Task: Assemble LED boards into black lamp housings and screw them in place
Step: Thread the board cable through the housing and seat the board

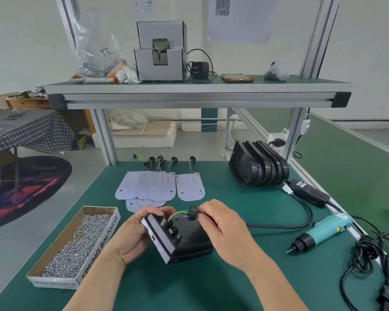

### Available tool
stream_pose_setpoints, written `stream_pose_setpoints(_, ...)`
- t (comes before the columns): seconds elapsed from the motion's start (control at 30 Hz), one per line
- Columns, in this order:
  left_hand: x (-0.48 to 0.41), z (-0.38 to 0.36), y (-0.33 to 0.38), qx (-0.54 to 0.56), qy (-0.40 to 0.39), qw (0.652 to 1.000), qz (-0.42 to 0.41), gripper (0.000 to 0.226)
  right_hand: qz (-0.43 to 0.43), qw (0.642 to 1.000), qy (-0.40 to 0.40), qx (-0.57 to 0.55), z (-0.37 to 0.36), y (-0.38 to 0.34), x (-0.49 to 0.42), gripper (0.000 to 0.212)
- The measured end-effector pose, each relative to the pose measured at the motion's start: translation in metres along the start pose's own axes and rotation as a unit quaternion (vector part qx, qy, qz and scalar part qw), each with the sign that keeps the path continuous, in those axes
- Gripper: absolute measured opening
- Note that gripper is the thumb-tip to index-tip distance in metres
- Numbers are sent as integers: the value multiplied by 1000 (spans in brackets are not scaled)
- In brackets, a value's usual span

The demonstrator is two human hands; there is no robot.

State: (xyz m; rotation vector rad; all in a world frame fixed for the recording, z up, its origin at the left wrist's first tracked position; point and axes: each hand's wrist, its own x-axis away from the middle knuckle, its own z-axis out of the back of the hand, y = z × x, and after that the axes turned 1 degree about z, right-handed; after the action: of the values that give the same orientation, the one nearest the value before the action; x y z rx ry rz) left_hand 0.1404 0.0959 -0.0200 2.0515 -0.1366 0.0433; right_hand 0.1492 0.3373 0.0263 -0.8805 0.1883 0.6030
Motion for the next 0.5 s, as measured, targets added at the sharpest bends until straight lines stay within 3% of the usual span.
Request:
stream_pose_setpoints(0.13, 9, 10, 5, -66, 42, 997, 8, 68, 22, 989, -15, 149, -5, -6, 1, 14)
stream_pose_setpoints(0.23, 22, 2, 21, -214, 158, 960, -82, 63, 37, 983, -5, 182, -13, -12, 3, 21)
stream_pose_setpoints(0.27, 30, -5, 27, -267, 162, 941, -128, 56, 42, 982, -3, 186, -15, -15, 3, 25)
stream_pose_setpoints(0.33, 47, -25, 29, -420, 65, 891, -158, 48, 56, 978, -6, 199, -20, -22, 2, 28)
stream_pose_setpoints(0.4, 57, -44, 17, -550, -33, 827, -115, 56, 79, 975, -6, 209, -24, -28, 0, 25)
stream_pose_setpoints(0.43, 60, -53, 11, -567, -42, 816, -103, 50, 79, 978, -9, 195, -26, -30, -1, 21)
stream_pose_setpoints(0.5, 62, -65, 5, -536, -26, 837, -108, 26, 66, 986, -12, 150, -28, -32, 0, 17)
